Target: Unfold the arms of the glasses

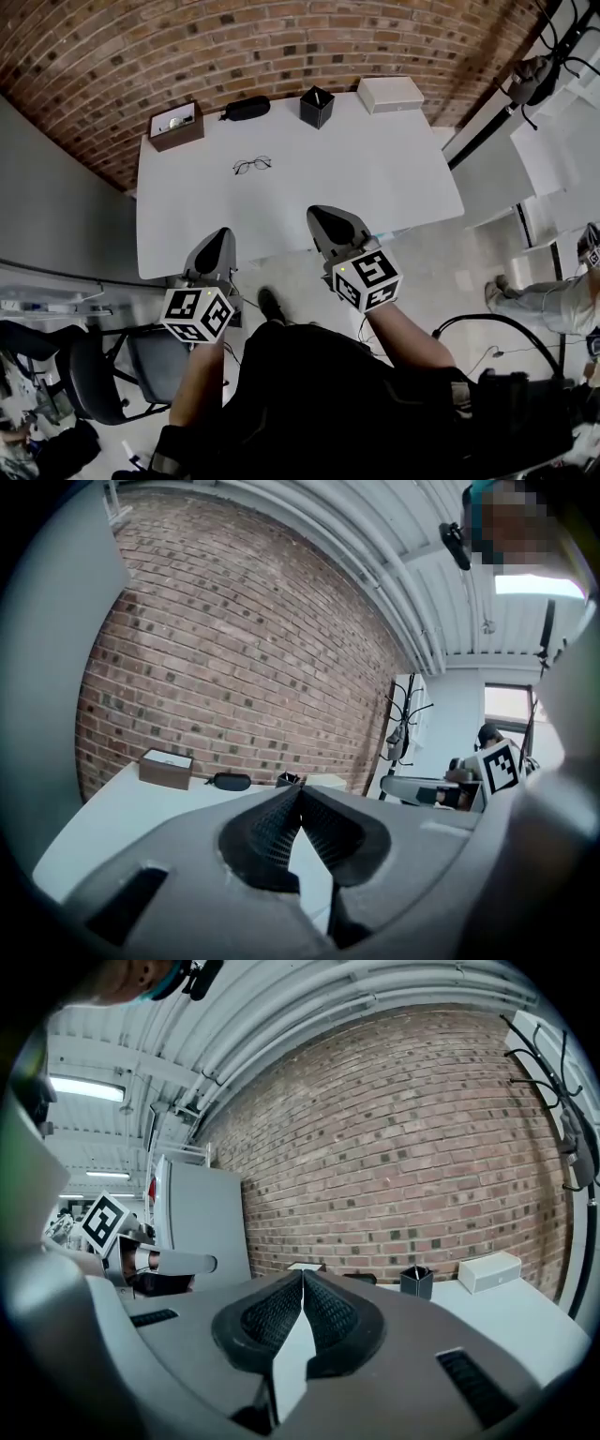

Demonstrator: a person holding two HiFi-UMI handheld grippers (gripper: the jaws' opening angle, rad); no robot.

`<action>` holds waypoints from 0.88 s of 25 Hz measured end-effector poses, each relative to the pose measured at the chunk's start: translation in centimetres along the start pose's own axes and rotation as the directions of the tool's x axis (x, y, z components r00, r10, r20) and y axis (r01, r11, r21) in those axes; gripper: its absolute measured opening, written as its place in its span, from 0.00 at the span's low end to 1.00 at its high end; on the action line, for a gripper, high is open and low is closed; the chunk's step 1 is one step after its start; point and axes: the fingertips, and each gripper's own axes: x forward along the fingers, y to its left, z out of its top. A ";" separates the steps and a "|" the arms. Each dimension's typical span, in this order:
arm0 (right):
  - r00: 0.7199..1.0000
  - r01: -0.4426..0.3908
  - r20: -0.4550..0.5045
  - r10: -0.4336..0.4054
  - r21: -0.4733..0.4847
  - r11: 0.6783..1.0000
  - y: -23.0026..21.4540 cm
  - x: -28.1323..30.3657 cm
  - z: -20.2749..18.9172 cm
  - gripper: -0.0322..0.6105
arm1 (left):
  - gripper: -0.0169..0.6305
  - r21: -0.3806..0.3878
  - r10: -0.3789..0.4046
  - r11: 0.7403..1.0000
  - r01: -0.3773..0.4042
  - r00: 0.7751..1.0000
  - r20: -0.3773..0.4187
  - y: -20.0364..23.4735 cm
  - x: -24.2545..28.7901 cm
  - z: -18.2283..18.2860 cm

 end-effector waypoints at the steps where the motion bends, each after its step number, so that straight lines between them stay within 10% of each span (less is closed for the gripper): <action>1: 1.000 0.002 -0.008 -0.002 -0.002 1.000 0.0 0.8 -0.1 0.06 | 0.04 -0.001 -0.002 1.000 0.002 1.000 -0.006 0.8 0.4 0.1; 22: 0.980 0.131 -0.146 -0.134 -0.028 0.991 -2.2 12.8 -3.0 0.07 | 0.04 -0.050 -0.071 0.997 0.065 0.990 -0.121 12.1 8.7 -0.7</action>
